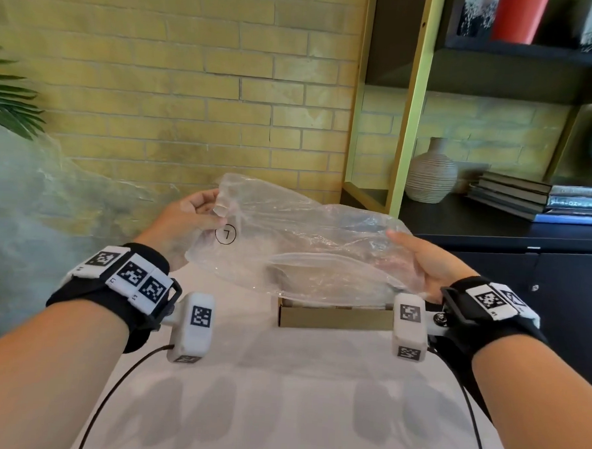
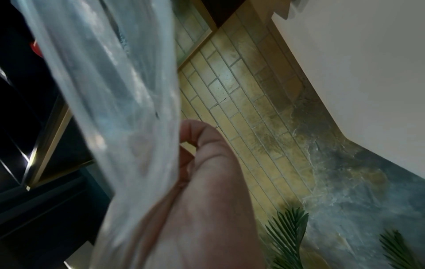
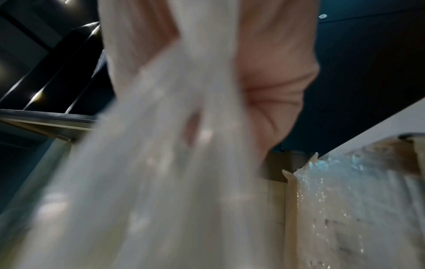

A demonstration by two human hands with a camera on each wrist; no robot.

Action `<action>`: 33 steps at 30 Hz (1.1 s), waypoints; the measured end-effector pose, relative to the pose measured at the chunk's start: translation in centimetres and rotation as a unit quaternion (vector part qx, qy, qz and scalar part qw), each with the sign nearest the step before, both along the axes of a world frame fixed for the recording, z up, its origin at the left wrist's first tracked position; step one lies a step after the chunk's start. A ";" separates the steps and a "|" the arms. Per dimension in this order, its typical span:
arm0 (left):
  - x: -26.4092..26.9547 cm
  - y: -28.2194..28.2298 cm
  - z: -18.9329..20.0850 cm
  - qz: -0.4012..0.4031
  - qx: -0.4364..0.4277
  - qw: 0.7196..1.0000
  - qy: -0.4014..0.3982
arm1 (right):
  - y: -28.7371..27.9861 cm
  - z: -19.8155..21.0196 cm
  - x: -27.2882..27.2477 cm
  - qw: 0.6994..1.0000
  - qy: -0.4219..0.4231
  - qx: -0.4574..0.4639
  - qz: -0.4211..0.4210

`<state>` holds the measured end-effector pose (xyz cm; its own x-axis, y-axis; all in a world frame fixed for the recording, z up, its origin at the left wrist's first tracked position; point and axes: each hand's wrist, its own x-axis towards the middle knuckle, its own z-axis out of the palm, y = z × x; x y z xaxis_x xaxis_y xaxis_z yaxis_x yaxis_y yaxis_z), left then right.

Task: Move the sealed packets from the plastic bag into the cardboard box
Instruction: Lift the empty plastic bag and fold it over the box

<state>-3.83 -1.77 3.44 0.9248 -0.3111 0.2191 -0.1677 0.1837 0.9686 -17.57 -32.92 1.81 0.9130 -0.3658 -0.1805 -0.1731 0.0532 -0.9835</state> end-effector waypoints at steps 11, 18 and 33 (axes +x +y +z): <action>-1.1 0.0 1.2 -0.015 0.040 0.999 -0.003 | 0.1 0.6 -0.3 0.978 -0.198 0.068 -0.016; -1.2 1.1 0.7 -0.139 0.120 0.983 0.026 | -0.7 0.6 -0.5 0.987 -0.163 0.014 0.003; -1.5 0.2 0.9 -0.039 0.075 0.993 0.078 | 0.0 1.4 -0.7 0.978 -0.204 -0.001 -0.045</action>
<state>-5.33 -1.52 4.36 0.9157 -0.4012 0.0214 -0.0046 0.0427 0.9991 -18.28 -32.88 3.18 0.8731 -0.4478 0.1928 0.2392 0.0489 -0.9697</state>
